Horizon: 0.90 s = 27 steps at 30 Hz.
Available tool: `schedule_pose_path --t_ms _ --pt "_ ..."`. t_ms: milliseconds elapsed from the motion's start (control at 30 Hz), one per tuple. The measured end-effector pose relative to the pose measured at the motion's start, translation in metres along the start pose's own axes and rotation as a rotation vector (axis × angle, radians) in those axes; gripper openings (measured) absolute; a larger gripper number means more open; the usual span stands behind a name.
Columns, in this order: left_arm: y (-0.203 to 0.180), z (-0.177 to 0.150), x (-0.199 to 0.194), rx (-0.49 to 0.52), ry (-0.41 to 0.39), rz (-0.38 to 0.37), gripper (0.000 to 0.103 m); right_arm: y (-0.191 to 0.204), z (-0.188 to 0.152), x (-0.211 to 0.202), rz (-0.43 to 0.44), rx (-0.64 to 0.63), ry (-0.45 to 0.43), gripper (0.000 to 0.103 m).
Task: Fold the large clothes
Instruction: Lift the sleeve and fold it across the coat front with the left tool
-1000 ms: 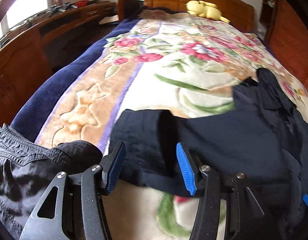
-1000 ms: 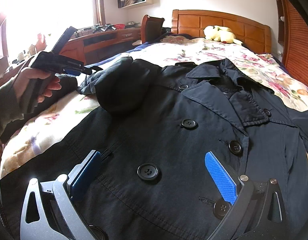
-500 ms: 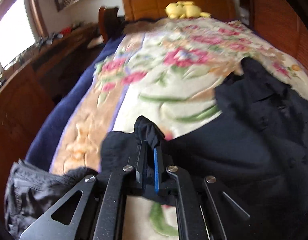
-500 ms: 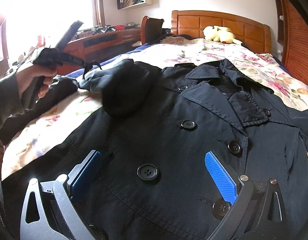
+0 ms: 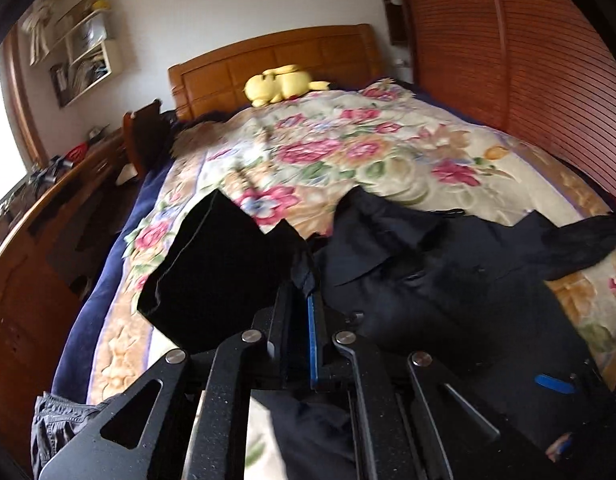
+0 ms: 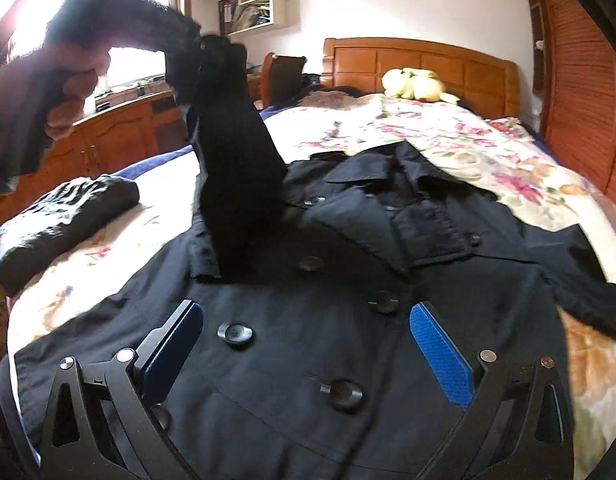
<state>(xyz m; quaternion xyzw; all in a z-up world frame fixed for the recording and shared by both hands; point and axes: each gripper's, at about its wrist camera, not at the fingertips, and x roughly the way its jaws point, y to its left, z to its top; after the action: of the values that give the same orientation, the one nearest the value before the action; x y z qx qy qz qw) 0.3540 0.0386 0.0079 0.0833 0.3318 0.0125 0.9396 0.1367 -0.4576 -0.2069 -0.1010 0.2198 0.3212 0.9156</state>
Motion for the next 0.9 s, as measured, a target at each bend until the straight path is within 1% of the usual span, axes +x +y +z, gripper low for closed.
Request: schedule_pose_path --t_ms 100,200,233,367,533,600,700,900 --pt "-0.023 -0.001 -0.007 0.017 0.019 -0.036 0.007 -0.013 -0.001 0.000 -0.008 0.033 0.007 0.103" --pt "-0.038 -0.005 -0.018 0.034 0.023 -0.068 0.016 -0.018 0.001 -0.004 -0.027 0.065 -0.014 0.103" --pt "-0.042 -0.007 -0.023 0.036 0.020 -0.085 0.018 -0.018 0.002 -0.005 -0.030 0.071 -0.019 0.103" --pt "-0.055 -0.011 -0.047 0.046 -0.011 -0.147 0.030 -0.022 0.005 -0.006 -0.040 0.091 -0.034 0.103" --pt "-0.060 -0.030 -0.070 0.035 -0.036 -0.204 0.032 -0.032 0.003 -0.013 -0.050 0.119 -0.040 0.103" --pt "-0.059 -0.040 -0.071 0.020 -0.033 -0.207 0.032 -0.034 0.002 -0.014 -0.051 0.131 -0.043 0.103" --pt "-0.051 -0.059 -0.067 -0.009 -0.027 -0.183 0.032 -0.032 0.001 -0.013 -0.055 0.135 -0.040 0.103" --pt "-0.029 -0.105 -0.039 -0.067 0.023 -0.151 0.032 -0.024 -0.003 -0.004 -0.062 0.117 -0.012 0.103"
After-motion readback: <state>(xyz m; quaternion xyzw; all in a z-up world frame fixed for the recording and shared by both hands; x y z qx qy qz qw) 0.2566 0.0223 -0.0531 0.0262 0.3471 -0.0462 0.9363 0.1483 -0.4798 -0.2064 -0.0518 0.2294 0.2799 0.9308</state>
